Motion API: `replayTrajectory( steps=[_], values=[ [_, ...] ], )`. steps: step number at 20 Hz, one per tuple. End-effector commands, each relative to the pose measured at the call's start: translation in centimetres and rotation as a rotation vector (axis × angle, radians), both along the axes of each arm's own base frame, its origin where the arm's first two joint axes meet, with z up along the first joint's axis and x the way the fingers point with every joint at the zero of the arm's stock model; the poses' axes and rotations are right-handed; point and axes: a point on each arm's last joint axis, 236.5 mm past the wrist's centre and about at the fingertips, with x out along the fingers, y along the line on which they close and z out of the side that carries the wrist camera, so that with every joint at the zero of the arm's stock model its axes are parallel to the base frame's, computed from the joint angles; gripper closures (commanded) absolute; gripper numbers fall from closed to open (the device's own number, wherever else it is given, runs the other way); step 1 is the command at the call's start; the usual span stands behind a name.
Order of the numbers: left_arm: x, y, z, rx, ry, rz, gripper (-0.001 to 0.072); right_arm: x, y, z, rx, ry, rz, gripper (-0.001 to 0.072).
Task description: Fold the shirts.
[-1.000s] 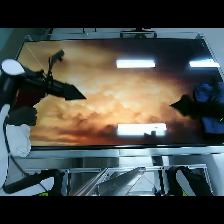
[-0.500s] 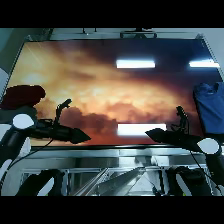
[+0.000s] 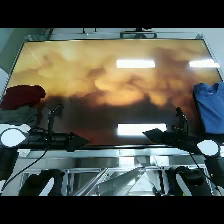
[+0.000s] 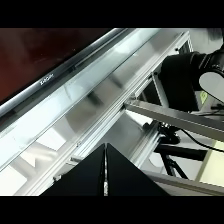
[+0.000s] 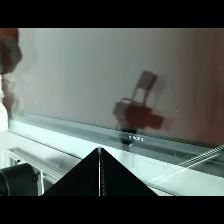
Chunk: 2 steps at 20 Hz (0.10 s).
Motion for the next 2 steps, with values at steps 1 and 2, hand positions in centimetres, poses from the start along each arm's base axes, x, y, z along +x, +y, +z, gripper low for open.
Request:
replayTrajectory(
  steps=[1,2],
  values=[
    [0.08,0.09,0.97,-0.009,-0.058,0.024,0.0704,0.00,0.09,0.12,0.006,-0.001,0.000,0.0695],
    [-0.07,0.11,1.15,-0.010,-0.062,0.026,0.0704,0.00,0.09,0.12,0.006,-0.001,0.000,0.0695]
  ],
)
